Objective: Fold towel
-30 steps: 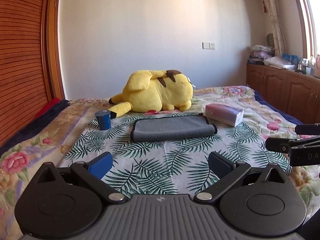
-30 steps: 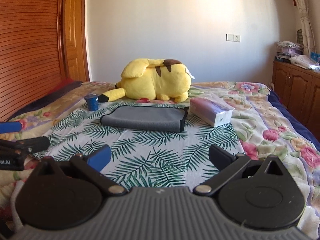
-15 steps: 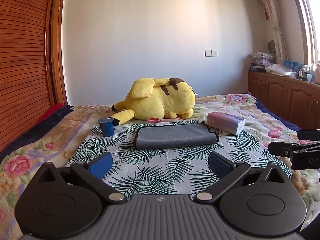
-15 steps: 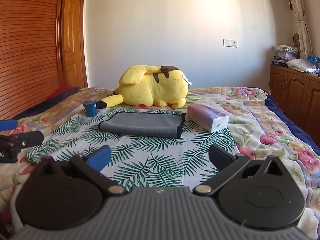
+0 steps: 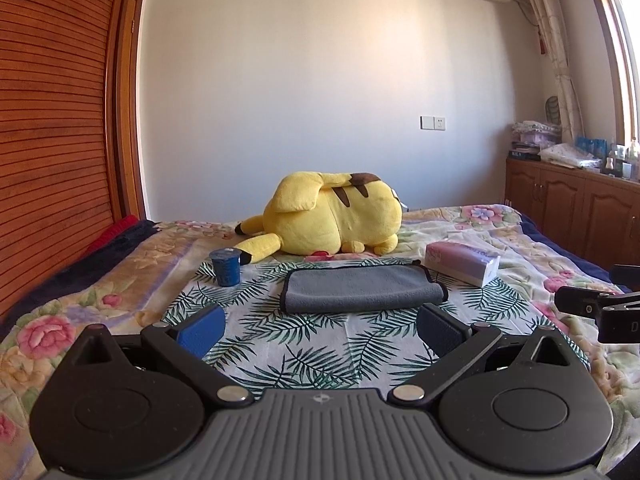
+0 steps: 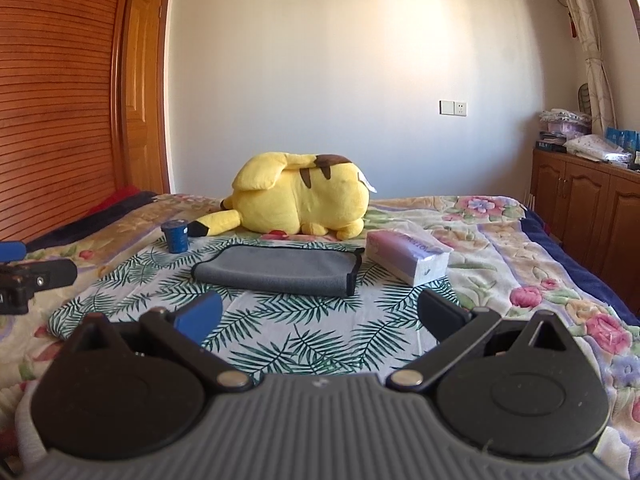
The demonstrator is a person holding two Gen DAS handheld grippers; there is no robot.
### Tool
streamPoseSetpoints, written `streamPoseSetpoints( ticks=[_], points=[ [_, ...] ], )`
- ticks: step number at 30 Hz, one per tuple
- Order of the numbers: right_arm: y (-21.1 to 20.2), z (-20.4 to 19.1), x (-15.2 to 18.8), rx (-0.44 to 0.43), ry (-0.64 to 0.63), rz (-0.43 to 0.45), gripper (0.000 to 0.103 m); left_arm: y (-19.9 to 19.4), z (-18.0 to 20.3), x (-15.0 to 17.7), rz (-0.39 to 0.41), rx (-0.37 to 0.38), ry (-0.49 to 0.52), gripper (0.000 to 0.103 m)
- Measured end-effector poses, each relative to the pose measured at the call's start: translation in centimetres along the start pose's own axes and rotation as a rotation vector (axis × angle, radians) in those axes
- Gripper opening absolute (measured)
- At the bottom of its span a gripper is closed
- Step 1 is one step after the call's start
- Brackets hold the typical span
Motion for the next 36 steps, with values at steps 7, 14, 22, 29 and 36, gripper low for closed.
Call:
streamPoseSetpoints(
  ticks=[7, 14, 22, 29, 36],
  points=[
    [-0.19, 0.33, -0.06, 0.009, 0.007, 0.014, 0.103, -0.08, -0.15, -0.08, 0.014, -0.005, 0.007, 0.087],
    [-0.19, 0.37, 0.04, 0.008, 0.007, 0.015, 0.103, -0.08, -0.09, -0.03, 0.005, -0.006, 0.012, 0.087],
    [-0.18, 0.37, 0.03, 0.008, 0.007, 0.015, 0.103, 0.02, -0.03, 0.14, 0.003, -0.009, 0.021, 0.087],
    [-0.24, 0.36, 0.04, 0.009, 0.005, 0.017, 0.103, 0.02, -0.01, 0.29, 0.001, -0.009, 0.026, 0.087],
    [-0.2, 0.39, 0.03, 0.008, 0.007, 0.015, 0.103, 0.07, 0.06, 0.3, 0.0, -0.008, 0.024, 0.087]
  ],
)
Point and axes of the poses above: each gripper's, at about its wrist camera, not at the fingertips, and y roughly the way its jaws point, z to its right, x to its underside, the point moved 2 cm from there along y, roughly the way its jaws point, and after that the axes turned 6 degrees about z, right-handed, at the moved point
